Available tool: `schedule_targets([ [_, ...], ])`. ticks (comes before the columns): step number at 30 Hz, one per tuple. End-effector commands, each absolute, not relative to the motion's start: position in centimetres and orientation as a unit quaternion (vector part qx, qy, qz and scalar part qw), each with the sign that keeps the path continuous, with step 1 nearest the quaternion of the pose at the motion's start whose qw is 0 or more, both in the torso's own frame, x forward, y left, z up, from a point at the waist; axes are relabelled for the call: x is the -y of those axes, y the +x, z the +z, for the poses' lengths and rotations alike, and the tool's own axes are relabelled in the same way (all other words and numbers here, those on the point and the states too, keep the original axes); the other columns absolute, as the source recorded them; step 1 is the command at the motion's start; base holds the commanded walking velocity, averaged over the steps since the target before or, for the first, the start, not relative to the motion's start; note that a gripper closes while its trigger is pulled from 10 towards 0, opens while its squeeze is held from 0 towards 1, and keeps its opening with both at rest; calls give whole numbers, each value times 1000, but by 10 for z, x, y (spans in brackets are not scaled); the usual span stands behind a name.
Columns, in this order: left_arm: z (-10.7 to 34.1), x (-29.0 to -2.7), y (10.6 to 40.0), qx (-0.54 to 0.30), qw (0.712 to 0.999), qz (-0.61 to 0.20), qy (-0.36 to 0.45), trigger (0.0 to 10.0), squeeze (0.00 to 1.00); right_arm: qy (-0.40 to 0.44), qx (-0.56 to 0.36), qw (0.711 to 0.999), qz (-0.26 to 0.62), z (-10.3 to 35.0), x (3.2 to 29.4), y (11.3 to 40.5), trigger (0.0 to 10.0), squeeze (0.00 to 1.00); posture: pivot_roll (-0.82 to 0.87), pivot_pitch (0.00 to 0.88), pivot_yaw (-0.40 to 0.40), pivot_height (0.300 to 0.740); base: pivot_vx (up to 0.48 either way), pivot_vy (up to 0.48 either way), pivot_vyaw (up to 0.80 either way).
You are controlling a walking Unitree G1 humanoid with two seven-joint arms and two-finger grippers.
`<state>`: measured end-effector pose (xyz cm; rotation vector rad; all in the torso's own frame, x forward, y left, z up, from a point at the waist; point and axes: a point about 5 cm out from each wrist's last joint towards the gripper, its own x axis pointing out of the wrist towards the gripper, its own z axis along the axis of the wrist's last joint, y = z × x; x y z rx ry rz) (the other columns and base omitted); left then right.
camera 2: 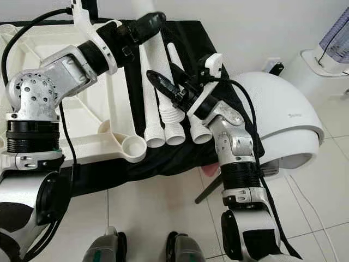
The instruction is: Building children table
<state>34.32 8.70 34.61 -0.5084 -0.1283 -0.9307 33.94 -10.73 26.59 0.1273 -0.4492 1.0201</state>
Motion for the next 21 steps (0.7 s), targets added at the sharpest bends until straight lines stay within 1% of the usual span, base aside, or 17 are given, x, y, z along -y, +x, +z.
schedule_targets([
  [1,356,-81,340,71,846,-478,-224,10000,0,54,219,836,500,268,107,334,10000,0,43,95,-30,740,0,0,0],
  [10,377,-91,341,94,852,-473,-205,10000,0,31,202,840,503,259,107,333,10000,0,48,89,-28,740,0,0,0],
  [16,381,-93,339,97,850,-478,-197,10000,0,27,199,841,502,257,107,333,10000,0,52,86,-25,740,0,0,0],
  [17,380,-92,339,94,850,-480,-194,9647,0,27,198,842,502,257,107,333,10000,0,52,86,-25,740,0,0,0],
  [18,379,-91,338,89,850,-482,-193,4667,0,25,199,843,499,258,107,334,10000,0,53,86,-23,740,0,0,0],
  [21,375,-89,337,80,849,-486,-191,4745,0,23,202,845,495,259,108,335,10000,0,55,88,-23,740,0,0,0],
])
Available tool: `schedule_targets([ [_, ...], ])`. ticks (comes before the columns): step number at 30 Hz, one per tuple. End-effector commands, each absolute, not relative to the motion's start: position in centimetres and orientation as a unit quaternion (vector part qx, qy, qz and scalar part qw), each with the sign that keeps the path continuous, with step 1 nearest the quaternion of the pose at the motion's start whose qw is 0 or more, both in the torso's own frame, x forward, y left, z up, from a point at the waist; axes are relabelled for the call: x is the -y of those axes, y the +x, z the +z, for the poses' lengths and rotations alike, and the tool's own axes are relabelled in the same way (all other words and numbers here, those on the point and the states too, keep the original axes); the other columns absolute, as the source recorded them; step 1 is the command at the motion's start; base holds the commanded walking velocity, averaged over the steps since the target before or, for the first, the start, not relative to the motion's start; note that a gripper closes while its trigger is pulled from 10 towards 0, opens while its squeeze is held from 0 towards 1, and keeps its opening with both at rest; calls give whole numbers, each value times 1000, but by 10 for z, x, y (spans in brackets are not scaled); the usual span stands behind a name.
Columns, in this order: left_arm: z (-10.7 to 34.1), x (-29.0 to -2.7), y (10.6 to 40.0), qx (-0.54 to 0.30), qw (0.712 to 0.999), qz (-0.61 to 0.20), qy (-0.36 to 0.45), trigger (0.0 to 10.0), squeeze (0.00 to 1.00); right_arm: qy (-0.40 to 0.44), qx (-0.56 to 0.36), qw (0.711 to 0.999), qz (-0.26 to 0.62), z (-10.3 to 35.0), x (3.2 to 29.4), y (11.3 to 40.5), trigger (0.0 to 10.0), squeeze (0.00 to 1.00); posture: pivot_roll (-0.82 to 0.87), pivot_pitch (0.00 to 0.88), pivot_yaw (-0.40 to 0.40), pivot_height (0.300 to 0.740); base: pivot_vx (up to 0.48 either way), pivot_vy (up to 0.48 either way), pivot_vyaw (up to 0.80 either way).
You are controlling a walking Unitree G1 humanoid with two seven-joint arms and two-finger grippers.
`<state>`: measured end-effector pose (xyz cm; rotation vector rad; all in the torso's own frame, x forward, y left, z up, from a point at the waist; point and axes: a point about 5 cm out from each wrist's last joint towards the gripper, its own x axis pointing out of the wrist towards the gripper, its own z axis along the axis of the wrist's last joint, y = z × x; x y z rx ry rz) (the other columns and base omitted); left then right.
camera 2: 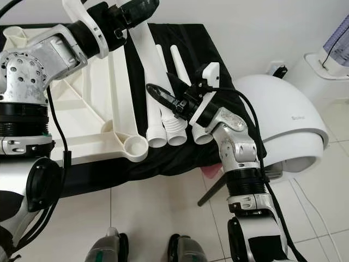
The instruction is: Building children table
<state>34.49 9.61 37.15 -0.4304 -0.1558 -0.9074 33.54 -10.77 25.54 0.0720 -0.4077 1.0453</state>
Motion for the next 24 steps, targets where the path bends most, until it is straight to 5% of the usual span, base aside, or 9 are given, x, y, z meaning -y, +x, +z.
schedule_targets([
  [1,374,-88,337,78,850,-487,-186,10000,0,24,202,845,495,259,108,335,10000,0,55,88,-22,740,0,0,0],
  [4,373,-88,336,77,850,-487,-183,10000,0,24,204,845,493,260,108,336,10000,0,55,88,-22,740,0,0,0],
  [5,373,-87,336,76,851,-487,-183,8941,0,24,205,845,493,260,109,336,10000,0,57,91,-21,740,0,0,0],
  [6,374,-87,337,75,850,-487,-185,5451,0,23,206,845,492,261,109,336,10000,0,57,91,-21,740,0,0,0],
  [7,374,-87,337,74,850,-487,-186,0,0,23,207,845,492,262,109,336,10000,0,57,91,-21,740,0,0,0],
  [23,390,-95,336,112,862,-469,-157,0,0,11,203,857,473,272,117,342,10000,0,59,114,-31,740,0,0,0],
  [24,392,-95,335,119,865,-466,-146,3961,0,12,200,860,470,273,118,344,10000,0,59,114,-31,740,0,0,0],
])
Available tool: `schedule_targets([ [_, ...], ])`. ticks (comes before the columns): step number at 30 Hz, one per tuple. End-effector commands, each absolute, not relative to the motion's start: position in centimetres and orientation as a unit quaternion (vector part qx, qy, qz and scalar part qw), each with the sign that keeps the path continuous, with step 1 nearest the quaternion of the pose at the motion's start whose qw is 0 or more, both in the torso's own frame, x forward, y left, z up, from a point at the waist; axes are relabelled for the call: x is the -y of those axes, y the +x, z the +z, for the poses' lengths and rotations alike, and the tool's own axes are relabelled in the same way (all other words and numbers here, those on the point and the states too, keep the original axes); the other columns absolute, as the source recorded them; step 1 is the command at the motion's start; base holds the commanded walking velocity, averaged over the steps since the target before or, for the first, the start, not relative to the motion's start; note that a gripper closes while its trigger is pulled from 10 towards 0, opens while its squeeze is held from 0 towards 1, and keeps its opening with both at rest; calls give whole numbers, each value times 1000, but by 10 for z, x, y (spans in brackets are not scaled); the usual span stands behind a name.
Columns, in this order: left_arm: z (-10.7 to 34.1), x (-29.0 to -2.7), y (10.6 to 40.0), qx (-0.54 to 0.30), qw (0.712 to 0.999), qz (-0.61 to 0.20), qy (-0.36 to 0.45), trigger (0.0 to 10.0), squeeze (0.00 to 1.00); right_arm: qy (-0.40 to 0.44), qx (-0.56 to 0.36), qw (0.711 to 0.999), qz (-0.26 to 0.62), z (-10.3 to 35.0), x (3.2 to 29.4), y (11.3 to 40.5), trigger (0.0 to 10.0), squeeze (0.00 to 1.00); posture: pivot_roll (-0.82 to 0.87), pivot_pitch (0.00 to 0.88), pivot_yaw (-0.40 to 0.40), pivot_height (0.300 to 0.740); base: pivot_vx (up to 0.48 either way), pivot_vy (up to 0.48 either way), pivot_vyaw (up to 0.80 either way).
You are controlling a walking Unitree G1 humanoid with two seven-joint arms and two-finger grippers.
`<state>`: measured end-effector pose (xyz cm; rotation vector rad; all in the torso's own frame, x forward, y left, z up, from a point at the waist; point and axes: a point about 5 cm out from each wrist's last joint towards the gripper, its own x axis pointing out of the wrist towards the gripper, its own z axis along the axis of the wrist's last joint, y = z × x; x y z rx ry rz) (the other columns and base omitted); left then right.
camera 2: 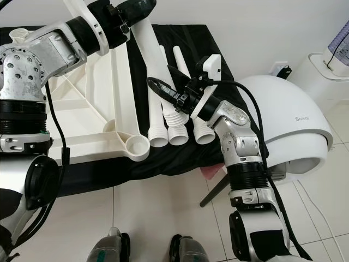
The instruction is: Building children table
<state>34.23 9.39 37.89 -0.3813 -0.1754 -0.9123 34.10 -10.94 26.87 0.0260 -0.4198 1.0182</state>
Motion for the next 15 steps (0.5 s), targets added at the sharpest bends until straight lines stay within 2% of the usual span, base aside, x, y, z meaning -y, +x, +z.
schedule_targets([
  [1,394,-95,334,128,870,-461,-121,10000,0,18,195,861,470,275,120,345,10000,1000,57,117,-34,740,0,0,0],
  [6,397,-89,328,146,870,-466,-71,10000,0,13,191,864,466,280,122,346,10000,1000,55,121,-38,740,0,0,0],
  [7,398,-87,326,154,868,-468,-55,10000,0,5,186,864,468,281,122,346,10000,157,54,124,-39,740,0,0,0],
  [9,399,-85,325,159,867,-470,-44,10000,0,0,182,864,470,281,122,346,10000,157,54,124,-39,740,0,0,0],
  [10,399,-82,324,162,865,-473,-36,10000,0,-7,174,863,475,282,122,346,10000,0,54,124,-40,740,0,0,0],
  [15,400,-76,321,166,858,-485,-26,10000,0,-14,164,853,495,287,122,345,10000,0,50,130,-42,740,0,0,0],
])
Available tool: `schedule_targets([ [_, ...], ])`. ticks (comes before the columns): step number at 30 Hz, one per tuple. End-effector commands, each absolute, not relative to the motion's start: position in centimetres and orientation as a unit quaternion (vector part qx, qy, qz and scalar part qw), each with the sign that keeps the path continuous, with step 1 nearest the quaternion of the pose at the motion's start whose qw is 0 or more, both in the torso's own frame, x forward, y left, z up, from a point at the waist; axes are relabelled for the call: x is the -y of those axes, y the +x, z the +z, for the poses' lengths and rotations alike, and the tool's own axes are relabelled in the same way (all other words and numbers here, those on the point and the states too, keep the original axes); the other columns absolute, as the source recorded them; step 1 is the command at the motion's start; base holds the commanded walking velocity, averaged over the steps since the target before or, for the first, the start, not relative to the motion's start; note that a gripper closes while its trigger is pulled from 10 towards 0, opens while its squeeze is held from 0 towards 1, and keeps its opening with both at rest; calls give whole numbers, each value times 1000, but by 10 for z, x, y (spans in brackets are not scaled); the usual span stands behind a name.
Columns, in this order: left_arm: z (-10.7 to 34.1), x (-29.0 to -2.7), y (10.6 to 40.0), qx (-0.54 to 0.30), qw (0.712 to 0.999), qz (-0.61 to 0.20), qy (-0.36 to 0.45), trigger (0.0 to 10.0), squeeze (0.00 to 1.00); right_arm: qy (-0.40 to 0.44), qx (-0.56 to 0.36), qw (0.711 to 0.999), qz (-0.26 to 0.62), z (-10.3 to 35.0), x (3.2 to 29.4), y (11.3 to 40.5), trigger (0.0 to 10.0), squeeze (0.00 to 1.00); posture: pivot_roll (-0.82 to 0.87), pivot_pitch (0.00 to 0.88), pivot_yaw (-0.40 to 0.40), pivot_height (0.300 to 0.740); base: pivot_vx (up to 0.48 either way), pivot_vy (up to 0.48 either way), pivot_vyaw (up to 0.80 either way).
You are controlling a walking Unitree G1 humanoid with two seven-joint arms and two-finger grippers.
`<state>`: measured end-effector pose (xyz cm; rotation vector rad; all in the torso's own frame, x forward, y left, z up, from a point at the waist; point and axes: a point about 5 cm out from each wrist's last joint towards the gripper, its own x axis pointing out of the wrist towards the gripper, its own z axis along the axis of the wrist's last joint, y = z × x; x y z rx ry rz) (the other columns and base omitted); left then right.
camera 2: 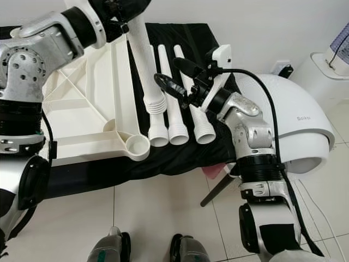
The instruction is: Building children table
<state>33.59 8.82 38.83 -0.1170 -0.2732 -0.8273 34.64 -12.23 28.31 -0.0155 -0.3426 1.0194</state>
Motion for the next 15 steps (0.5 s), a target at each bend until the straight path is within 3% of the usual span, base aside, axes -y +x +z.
schedule_targets([
  [1,400,-73,319,168,855,-490,-20,10000,0,-21,159,852,499,289,121,345,10000,0,50,131,-42,740,0,0,0],
  [15,407,-57,308,196,833,-518,9,10000,0,-53,109,845,520,287,108,353,10000,0,54,136,-58,740,0,0,0],
])
